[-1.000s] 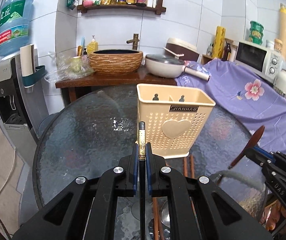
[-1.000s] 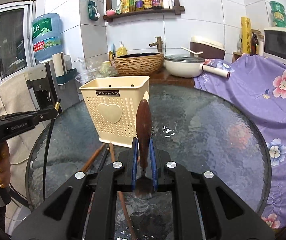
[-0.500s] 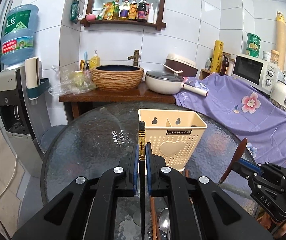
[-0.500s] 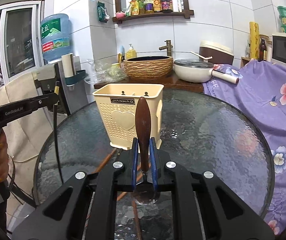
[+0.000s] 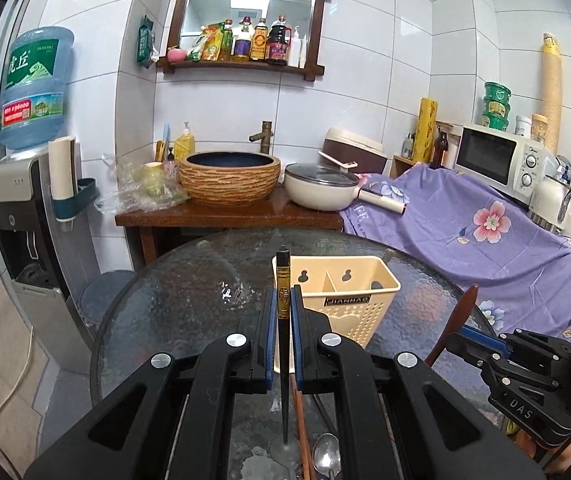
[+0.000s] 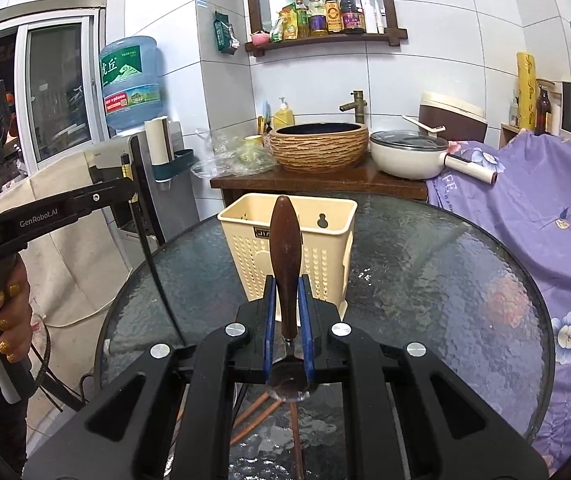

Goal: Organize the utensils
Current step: 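Lift black chopstick with left tool while right tool carries spoon over basket, then lower chopstick into basket and open left tool while right tool releases spoon, then move both tools back down to the loose brown chopsticks, then grasp a brown chopstick with right tool while left tool grasps another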

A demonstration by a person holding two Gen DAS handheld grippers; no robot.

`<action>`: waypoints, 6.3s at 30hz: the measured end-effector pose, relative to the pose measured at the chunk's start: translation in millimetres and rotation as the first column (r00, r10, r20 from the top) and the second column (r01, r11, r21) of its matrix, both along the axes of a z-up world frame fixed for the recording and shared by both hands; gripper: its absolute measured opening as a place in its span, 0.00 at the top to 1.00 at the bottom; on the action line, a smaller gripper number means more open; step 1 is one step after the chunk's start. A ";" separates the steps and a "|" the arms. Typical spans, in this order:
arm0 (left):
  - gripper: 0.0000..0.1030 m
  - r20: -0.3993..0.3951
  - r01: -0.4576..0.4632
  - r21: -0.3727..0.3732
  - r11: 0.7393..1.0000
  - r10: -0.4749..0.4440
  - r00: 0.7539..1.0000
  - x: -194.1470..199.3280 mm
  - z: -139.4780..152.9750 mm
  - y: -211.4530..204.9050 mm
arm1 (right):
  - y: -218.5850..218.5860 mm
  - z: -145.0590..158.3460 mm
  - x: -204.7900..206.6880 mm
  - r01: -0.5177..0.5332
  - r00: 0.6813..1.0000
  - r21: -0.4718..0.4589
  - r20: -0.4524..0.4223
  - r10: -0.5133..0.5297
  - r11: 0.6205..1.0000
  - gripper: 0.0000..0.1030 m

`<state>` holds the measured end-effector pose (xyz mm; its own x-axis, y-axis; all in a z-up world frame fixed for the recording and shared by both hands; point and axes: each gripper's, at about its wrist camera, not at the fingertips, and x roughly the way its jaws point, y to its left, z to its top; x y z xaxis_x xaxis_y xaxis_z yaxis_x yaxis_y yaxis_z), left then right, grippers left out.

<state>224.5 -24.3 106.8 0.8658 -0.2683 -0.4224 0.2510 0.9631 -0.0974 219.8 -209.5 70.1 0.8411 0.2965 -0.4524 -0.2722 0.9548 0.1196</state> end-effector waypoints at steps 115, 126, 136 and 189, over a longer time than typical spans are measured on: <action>0.09 -0.213 -0.042 0.160 0.986 0.076 0.974 -14.7 -135.2 9.4 | 8.5 -99.6 -12.4 0.045 0.983 -0.121 -0.171 -0.066 0.992 0.34; 0.27 -0.279 0.002 0.144 0.990 0.039 0.960 -19.6 -154.4 7.3 | 13.0 -119.0 -5.8 0.004 0.968 -0.141 -0.246 -0.039 0.990 0.40; 0.56 -0.338 0.026 0.120 0.992 0.016 0.941 -16.9 -165.0 8.8 | 22.9 -128.0 18.4 -0.049 0.951 -0.170 -0.308 -0.006 0.984 0.55; 0.74 -0.445 0.171 0.134 0.976 -0.095 0.891 73.4 -170.5 -40.5 | 48.7 -138.3 129.1 -0.084 0.921 -0.104 -0.388 0.038 0.991 0.93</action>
<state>297.9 -64.8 -63.7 0.5472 -0.2614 -0.7951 0.3474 0.9352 -0.0684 349.0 -160.8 -68.1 0.5777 0.2671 -0.7713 -0.2858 0.9513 0.1154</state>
